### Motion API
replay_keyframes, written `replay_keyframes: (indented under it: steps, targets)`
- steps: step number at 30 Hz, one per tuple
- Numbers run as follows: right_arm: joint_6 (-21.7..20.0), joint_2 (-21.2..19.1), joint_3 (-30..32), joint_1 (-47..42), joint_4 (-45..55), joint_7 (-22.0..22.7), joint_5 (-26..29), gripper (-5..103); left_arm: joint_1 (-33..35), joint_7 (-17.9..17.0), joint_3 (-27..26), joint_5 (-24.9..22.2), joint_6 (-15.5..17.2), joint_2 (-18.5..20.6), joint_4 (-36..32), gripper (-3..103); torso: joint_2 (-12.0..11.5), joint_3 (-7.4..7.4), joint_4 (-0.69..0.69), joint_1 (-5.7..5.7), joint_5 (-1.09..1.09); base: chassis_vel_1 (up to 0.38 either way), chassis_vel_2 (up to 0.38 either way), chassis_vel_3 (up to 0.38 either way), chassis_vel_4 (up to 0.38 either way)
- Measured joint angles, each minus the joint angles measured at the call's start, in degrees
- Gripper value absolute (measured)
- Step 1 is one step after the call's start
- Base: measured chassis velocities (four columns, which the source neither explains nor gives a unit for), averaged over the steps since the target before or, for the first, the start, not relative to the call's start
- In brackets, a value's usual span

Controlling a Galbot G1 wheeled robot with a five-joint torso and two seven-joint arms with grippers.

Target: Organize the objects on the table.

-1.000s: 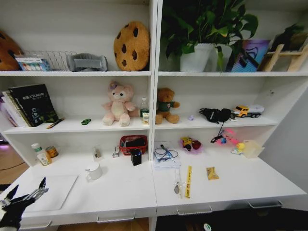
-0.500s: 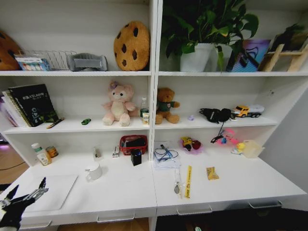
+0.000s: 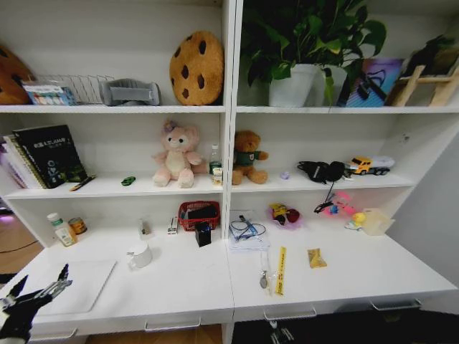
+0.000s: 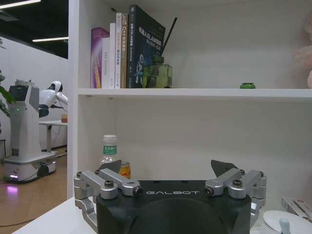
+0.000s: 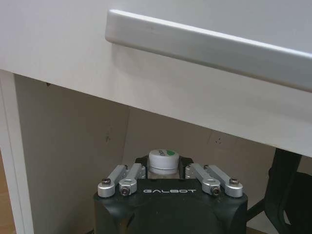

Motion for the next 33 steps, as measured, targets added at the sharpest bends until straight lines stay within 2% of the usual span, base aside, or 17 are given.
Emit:
replay_keyframes:
  steps: [2,3,4,8,9,10,13,14,17,18,19,26,33]
  targets:
    - [-0.1,0.2,0.0,0.1,-0.1,0.0,0.1,31,0.0,0.0,0.0,0.0,0.0,0.0,0.0,100,0.0,0.00,-0.01,0.00,0.00,0.000,0.000,0.000,0.000]
    - [-0.2,0.2,-0.1,0.1,-0.2,0.0,0.2,36,0.0,0.0,0.0,0.0,0.0,0.0,0.0,100,0.0,0.00,0.00,0.00,-0.01,0.000,0.000,0.000,0.000]
    - [-0.2,0.2,-0.1,0.1,-0.2,0.0,0.2,36,0.0,0.0,0.0,0.0,0.0,0.0,0.0,100,0.0,0.00,0.00,0.00,-0.01,0.000,0.000,0.000,0.000]
    - [-0.6,0.2,0.6,-1.7,1.0,0.0,0.2,57,0.0,0.0,0.0,0.0,0.0,0.0,0.0,100,0.0,-0.01,-0.01,0.00,0.00,0.000,0.000,0.000,0.000]
    - [-0.6,0.2,0.6,-1.7,1.0,0.0,0.2,57,0.0,0.0,0.0,0.0,0.0,0.0,0.0,100,0.0,-0.01,-0.01,0.00,0.00,0.000,0.000,0.000,0.000]
    - [-0.7,0.0,1.3,-2.8,2.1,0.0,0.2,63,0.0,0.0,0.0,0.0,0.0,0.0,0.0,100,0.0,-0.01,-0.01,0.00,0.00,0.000,0.000,0.000,0.000]
    - [-1.0,-0.4,2.4,-4.6,4.1,0.0,0.2,63,0.0,0.0,0.0,0.0,0.0,0.0,0.0,100,0.0,-0.01,0.00,0.00,0.01,0.000,0.000,0.000,0.000]
    - [-1.4,-1.2,4.1,-7.3,6.9,0.1,-0.1,80,0.0,0.0,0.0,0.0,0.0,0.0,0.0,100,0.0,-0.01,-0.01,0.00,-0.01,0.000,0.000,0.000,0.000]
    - [-1.4,-1.9,6.0,-10.4,9.8,0.2,-0.6,85,0.0,0.0,0.0,0.0,0.0,0.0,0.0,100,0.0,-0.01,-0.01,0.00,0.01,0.000,0.000,0.000,0.000]
    - [-1.5,-2.9,6.9,-13.0,12.1,0.3,-0.6,95,0.0,0.0,0.0,0.0,0.0,0.0,0.0,100,0.0,-0.01,-0.01,0.00,0.01,0.000,0.000,0.000,0.000]
    - [-1.5,-3.8,8.0,-16.1,14.3,0.5,-0.5,98,0.0,0.0,0.0,0.0,0.0,0.0,0.0,100,0.0,-0.01,0.00,0.00,-0.02,0.000,0.000,0.000,0.000]
    - [-0.5,-5.9,12.0,-27.8,23.0,1.7,0.4,100,0.0,0.0,0.0,0.0,0.0,0.0,0.0,100,0.0,-0.02,-0.02,-0.01,0.00,0.000,0.000,0.000,0.000]
    - [1.1,-6.1,17.5,-38.7,33.5,1.9,0.5,100,0.0,0.0,0.0,0.0,0.0,0.0,0.0,100,0.0,-0.02,-0.02,-0.01,0.00,0.000,0.000,0.000,0.000]
